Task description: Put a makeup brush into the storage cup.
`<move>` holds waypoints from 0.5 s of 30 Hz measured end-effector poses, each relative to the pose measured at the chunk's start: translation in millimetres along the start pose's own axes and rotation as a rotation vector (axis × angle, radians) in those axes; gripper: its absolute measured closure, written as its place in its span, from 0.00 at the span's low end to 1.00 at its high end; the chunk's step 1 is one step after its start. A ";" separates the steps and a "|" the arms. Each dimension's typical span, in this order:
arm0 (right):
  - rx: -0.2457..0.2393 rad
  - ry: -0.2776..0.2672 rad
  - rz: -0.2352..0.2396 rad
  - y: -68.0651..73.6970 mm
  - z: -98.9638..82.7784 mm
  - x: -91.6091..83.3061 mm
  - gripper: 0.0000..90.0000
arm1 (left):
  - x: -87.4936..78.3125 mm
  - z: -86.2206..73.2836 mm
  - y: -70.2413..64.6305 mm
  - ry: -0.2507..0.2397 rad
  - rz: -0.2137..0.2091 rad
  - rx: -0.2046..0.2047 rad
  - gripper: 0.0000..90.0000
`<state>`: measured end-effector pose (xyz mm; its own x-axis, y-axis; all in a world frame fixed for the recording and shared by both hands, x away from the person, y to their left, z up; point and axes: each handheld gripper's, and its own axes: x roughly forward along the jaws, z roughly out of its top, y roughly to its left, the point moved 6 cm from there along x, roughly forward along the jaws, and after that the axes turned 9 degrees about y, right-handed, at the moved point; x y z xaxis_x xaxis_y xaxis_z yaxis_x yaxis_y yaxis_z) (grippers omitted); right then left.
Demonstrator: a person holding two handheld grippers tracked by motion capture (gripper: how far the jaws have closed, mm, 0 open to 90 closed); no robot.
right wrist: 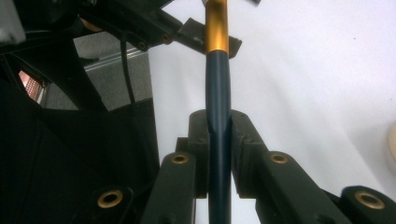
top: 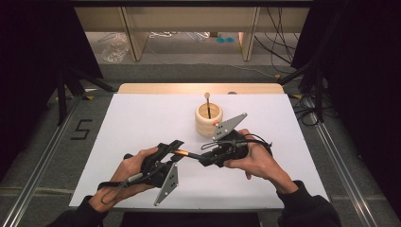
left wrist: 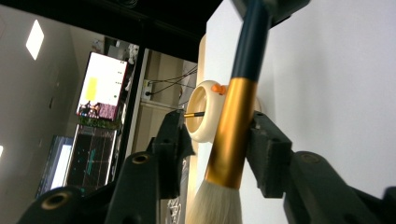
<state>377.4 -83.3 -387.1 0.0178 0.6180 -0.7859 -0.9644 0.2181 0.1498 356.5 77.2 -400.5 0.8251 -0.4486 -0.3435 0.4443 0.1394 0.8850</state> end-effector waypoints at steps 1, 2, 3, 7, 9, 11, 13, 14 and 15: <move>0.001 0.001 0.002 -0.2 -0.2 -0.6 0.90 | 0.4 -0.9 0.9 0.001 -0.005 -0.015 0.64; -0.001 -0.005 -0.005 -1.1 -0.1 -0.7 0.90 | 0.5 -1.9 2.2 0.006 -0.002 -0.031 0.62; 0.000 -0.002 -0.006 -1.4 -0.6 -1.5 0.90 | 0.6 -2.9 3.8 0.010 0.006 -0.049 0.60; -0.001 -0.015 -0.014 -3.3 -0.3 -3.7 0.90 | -0.1 -6.6 10.8 0.023 0.025 -0.103 0.55; 0.002 -0.021 -0.019 -4.8 -0.4 -5.1 0.90 | -0.2 -8.1 13.7 0.022 0.024 -0.147 0.51; 0.004 -0.031 -0.024 -6.4 -0.5 -6.8 0.90 | 0.3 -9.4 21.3 0.013 0.038 -0.160 0.47; 0.006 -0.039 -0.026 -7.9 -0.9 -8.6 0.90 | 0.9 -13.8 21.7 0.016 0.014 -0.264 0.45; 0.004 -0.044 -0.031 -8.9 -0.9 -9.6 0.90 | 1.1 -15.8 23.5 0.015 0.005 -0.293 0.44; 0.005 -0.050 -0.033 -9.4 -0.9 -10.0 0.90 | 0.9 -18.3 25.0 0.022 0.007 -0.329 0.44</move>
<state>386.1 -92.3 -381.1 0.0631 0.6473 -0.7596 -0.9617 0.2429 0.1271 374.8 96.4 -384.4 0.8342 -0.4283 -0.3475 0.5247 0.4221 0.7393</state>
